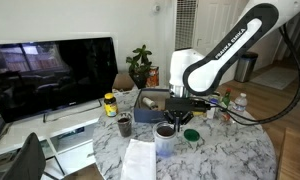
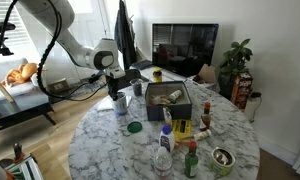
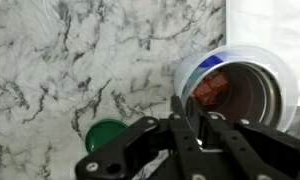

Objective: Remove the silver cup from the clear cup then pour the contents in the silver cup into the box

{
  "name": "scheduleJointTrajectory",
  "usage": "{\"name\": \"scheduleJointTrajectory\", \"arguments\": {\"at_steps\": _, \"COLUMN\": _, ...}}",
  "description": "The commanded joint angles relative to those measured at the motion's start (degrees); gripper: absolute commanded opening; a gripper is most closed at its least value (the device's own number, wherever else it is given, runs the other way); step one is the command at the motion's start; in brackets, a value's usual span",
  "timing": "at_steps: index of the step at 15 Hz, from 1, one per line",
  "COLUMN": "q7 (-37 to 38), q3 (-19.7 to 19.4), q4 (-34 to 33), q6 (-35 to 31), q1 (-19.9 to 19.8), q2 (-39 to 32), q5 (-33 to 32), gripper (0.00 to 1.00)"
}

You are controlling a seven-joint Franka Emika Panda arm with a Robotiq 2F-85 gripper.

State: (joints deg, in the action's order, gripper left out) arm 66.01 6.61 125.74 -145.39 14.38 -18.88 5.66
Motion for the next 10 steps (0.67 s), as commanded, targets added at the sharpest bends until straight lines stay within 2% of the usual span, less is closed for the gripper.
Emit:
{"name": "scheduleJointTrajectory", "arguments": {"at_steps": 1, "q7": 2.71, "q3": -1.50, "q4": -0.51, "q6": -0.18, "q1": 1.62, "q2": -0.90, "q5": -1.89, "gripper": 0.10}}
{"name": "scheduleJointTrajectory", "arguments": {"at_steps": 8, "q7": 6.27, "q3": -2.15, "q4": -0.27, "q6": 0.78, "q1": 2.37, "q2": -0.08, "q5": -4.16, "gripper": 0.01}}
{"name": "scheduleJointTrajectory", "arguments": {"at_steps": 10, "q7": 6.85, "q3": -2.12, "q4": -0.21, "q6": 0.89, "q1": 2.48, "q2": 0.19, "q5": -4.41, "gripper": 0.01}}
